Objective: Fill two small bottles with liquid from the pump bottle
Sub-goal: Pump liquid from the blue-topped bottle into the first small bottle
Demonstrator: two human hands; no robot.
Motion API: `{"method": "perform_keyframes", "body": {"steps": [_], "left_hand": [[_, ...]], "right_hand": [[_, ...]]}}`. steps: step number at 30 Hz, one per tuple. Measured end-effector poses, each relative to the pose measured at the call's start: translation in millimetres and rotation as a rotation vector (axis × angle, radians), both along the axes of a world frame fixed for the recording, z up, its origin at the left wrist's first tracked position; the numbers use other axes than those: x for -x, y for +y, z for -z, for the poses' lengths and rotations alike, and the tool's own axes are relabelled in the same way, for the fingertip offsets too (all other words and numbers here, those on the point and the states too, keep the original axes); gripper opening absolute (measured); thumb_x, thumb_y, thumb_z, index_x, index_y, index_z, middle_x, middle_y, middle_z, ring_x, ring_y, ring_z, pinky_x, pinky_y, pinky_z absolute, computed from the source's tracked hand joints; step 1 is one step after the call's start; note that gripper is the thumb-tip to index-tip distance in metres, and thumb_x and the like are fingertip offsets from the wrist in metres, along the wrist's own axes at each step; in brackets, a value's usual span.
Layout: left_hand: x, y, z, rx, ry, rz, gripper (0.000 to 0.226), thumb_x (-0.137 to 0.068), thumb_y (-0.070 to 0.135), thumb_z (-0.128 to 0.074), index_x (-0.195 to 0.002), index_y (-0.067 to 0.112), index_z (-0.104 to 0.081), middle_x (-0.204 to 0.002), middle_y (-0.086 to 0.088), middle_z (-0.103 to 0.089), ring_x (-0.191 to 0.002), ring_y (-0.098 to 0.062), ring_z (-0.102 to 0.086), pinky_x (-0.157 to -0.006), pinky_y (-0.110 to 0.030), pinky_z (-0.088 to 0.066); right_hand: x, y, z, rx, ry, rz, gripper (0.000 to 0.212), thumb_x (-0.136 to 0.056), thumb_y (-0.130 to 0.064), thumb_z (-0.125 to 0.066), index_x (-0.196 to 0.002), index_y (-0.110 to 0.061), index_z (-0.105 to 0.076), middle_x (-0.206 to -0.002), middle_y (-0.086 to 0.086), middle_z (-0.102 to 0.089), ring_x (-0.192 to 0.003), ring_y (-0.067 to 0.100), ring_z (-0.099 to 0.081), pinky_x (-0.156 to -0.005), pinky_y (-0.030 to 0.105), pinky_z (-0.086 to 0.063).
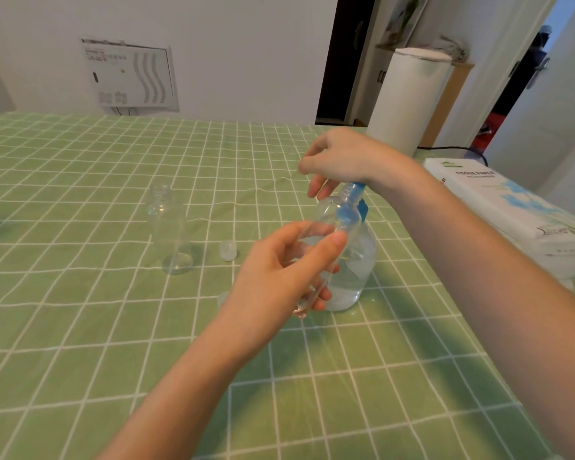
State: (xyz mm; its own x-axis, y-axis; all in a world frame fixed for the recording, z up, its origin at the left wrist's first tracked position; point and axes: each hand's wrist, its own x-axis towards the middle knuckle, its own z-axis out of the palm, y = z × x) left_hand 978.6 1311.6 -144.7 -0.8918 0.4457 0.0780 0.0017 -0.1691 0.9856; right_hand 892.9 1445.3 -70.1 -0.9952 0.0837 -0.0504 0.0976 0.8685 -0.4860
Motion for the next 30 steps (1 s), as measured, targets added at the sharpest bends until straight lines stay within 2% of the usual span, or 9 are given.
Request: {"method": "perform_keyframes", "body": {"steps": [2,9,15,18,20,22,25,28,30], "left_hand": [[0,0,1,-0.002,-0.001,-0.003,0.042,-0.068,0.039,-0.063,-0.104,0.016,-0.065,-0.068,0.0,-0.064,-0.045,-0.011,-0.054,-0.045,-0.019,-0.048],[-3,-1,6,0.004,-0.021,-0.012,0.029,-0.076,0.031,-0.064,-0.101,0.016,-0.065,-0.068,-0.002,-0.065,-0.043,-0.01,-0.053,-0.044,-0.018,-0.047],[-2,-1,3,0.031,0.012,-0.012,0.025,-0.079,0.03,-0.064,-0.102,0.019,-0.065,-0.069,0.001,-0.066,-0.045,-0.009,-0.055,-0.047,-0.018,-0.048],[-1,-1,1,0.022,0.028,-0.014,0.027,-0.081,0.03,-0.063,-0.105,0.018,-0.065,-0.07,0.0,-0.065,-0.047,-0.01,-0.055,-0.048,-0.019,-0.049],[-1,-1,0,0.02,0.03,-0.019,0.026,-0.081,0.029,-0.062,-0.105,0.017,-0.065,-0.07,0.0,-0.065,-0.048,-0.01,-0.055,-0.048,-0.019,-0.049],[-1,-2,1,0.025,0.036,-0.02,0.026,-0.081,0.029,-0.063,-0.104,0.018,-0.065,-0.071,-0.001,-0.065,-0.048,-0.009,-0.055,-0.049,-0.019,-0.05],[-1,-1,2,0.025,0.038,-0.019,0.027,-0.08,0.03,-0.063,-0.104,0.018,-0.065,-0.071,-0.001,-0.065,-0.048,-0.008,-0.056,-0.048,-0.018,-0.049],[-1,0,2,0.028,0.036,-0.02,0.027,-0.079,0.031,-0.063,-0.104,0.019,-0.065,-0.071,-0.001,-0.066,-0.047,-0.008,-0.056,-0.048,-0.018,-0.049],[-2,0,3,0.024,0.028,-0.023,0.025,-0.08,0.03,-0.063,-0.101,0.019,-0.066,-0.07,0.0,-0.066,-0.046,-0.008,-0.055,-0.047,-0.018,-0.049]], "right_hand": [[0,1,2,0.012,-0.007,0.0,0.04,-0.088,-0.023,-0.055,-0.119,0.002,-0.059,-0.078,0.004,-0.074,-0.075,0.02,-0.062,-0.091,0.044,-0.053],[-4,-1,12,0.031,-0.029,0.009,0.02,-0.089,-0.02,-0.053,-0.104,-0.013,-0.064,-0.067,-0.006,-0.071,-0.087,0.023,-0.068,-0.092,0.041,-0.053],[-7,-1,4,0.033,0.003,0.009,0.024,-0.09,-0.02,-0.052,-0.108,-0.011,-0.063,-0.073,-0.003,-0.073,-0.078,0.02,-0.062,-0.091,0.04,-0.053],[-6,-2,-5,-0.015,0.055,0.003,0.025,-0.09,-0.023,-0.052,-0.109,-0.012,-0.064,-0.076,-0.003,-0.074,-0.075,0.015,-0.063,-0.082,0.031,-0.053],[-6,-4,-7,-0.019,0.037,-0.006,0.029,-0.09,-0.023,-0.052,-0.113,-0.009,-0.063,-0.079,-0.002,-0.074,-0.079,0.02,-0.066,-0.085,0.036,-0.053],[-7,-5,-5,-0.005,0.02,-0.003,0.037,-0.09,-0.021,-0.051,-0.12,-0.002,-0.061,-0.081,0.001,-0.075,-0.094,0.033,-0.068,-0.093,0.043,-0.052],[-8,-5,-3,0.018,0.013,0.01,0.045,-0.09,-0.019,-0.051,-0.128,0.004,-0.055,-0.081,0.003,-0.075,-0.11,0.036,-0.06,-0.096,0.049,-0.049],[-6,-4,-2,0.019,0.006,0.017,0.045,-0.089,-0.019,-0.052,-0.127,0.005,-0.055,-0.089,0.009,-0.075,-0.108,0.037,-0.061,-0.096,0.049,-0.05],[-5,-3,0,0.013,-0.005,0.017,0.042,-0.089,-0.019,-0.053,-0.123,0.005,-0.058,-0.096,0.013,-0.075,-0.095,0.035,-0.068,-0.095,0.048,-0.05]]}}
